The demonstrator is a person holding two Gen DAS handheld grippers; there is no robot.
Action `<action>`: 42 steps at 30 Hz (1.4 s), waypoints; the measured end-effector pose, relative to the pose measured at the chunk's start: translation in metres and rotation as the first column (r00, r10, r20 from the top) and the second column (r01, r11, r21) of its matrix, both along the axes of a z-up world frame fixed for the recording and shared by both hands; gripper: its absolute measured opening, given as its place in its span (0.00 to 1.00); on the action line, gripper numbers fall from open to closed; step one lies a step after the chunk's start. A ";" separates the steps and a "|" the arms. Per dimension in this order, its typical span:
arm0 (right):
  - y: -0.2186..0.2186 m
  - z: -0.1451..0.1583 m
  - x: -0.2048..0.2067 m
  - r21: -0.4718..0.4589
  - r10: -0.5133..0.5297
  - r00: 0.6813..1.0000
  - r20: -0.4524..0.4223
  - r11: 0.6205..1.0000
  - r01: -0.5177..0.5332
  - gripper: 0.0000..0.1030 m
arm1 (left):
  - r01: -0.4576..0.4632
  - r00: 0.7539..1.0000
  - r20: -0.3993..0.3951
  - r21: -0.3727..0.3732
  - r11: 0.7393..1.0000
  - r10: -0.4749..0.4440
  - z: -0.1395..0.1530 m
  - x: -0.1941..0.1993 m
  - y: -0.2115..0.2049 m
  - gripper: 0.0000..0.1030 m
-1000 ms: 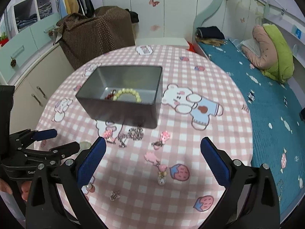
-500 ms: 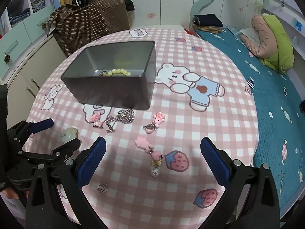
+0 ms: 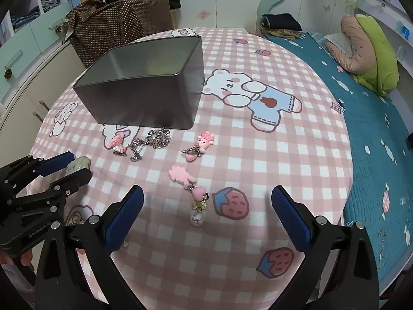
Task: Organize jewelry
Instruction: 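Grasp the jade pendant with left tool while right tool grasps a pink charm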
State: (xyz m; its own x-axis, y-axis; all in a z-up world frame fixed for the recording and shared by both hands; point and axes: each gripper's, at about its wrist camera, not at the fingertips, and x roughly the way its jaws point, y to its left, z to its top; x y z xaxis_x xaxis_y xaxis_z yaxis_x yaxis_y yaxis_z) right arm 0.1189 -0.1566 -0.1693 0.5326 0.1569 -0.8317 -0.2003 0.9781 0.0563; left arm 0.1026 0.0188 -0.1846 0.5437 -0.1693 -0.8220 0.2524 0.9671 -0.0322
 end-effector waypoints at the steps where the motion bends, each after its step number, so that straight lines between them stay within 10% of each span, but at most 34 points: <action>1: 0.001 0.000 -0.001 -0.002 0.006 1.000 0.008 1.000 -0.006 0.93 | -0.003 1.000 -0.003 -0.004 1.000 0.003 0.000 0.000 0.001 0.41; 15: 0.005 0.002 0.004 -0.016 0.065 0.995 0.078 0.998 -0.064 0.78 | -0.101 0.994 -0.049 -0.079 0.992 0.098 0.011 0.015 0.020 0.40; 27: 0.024 -0.009 0.005 -0.044 0.166 0.984 0.066 0.986 -0.163 0.22 | -0.116 0.993 -0.047 -0.091 0.989 0.112 0.016 0.023 0.025 0.40; 42: 0.014 0.010 -0.002 0.022 0.142 0.985 0.099 0.989 -0.145 0.11 | -0.119 0.993 -0.030 -0.112 0.987 0.116 0.023 0.020 0.028 0.40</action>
State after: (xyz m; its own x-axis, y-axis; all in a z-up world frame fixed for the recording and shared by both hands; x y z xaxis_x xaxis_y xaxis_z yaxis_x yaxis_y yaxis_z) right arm 0.1170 -0.1428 -0.1595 0.5811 0.2605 -0.7710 -0.3441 0.9372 0.0573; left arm 0.1226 0.0470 -0.1617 0.5460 -0.1988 -0.8138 0.1354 0.9796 -0.1484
